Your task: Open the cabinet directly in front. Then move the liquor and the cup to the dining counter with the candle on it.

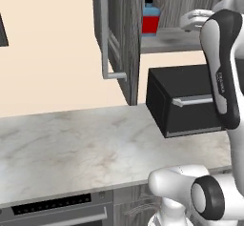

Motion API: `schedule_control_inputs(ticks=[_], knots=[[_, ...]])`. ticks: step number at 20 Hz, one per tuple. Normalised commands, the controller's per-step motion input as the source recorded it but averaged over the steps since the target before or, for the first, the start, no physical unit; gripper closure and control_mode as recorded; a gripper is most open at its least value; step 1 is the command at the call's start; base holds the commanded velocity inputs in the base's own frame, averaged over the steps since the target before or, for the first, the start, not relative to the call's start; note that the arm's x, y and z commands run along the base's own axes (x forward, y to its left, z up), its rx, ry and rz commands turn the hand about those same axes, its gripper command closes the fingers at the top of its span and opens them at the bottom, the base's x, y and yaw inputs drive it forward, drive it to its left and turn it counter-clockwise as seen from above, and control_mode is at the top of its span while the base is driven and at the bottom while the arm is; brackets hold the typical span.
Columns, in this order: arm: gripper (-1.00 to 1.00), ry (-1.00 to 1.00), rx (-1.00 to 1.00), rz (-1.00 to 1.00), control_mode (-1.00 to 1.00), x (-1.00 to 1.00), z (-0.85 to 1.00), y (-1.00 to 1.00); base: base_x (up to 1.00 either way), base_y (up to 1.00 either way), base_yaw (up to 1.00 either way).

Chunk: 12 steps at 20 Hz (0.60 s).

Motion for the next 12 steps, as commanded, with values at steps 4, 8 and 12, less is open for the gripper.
schedule_control_inputs(ticks=[4,8,12], knots=[[-1.0,0.01,-0.01,0.18,-1.0,0.01,0.0,0.0,0.0,0.0,0.0],[-1.0,0.0,-0.04,0.23,-1.0,0.0,0.0,0.0,0.0,0.0,0.0],[-1.0,0.0,-0.07,0.14,-1.0,0.04,0.0,0.0,0.0,0.0,0.0]])
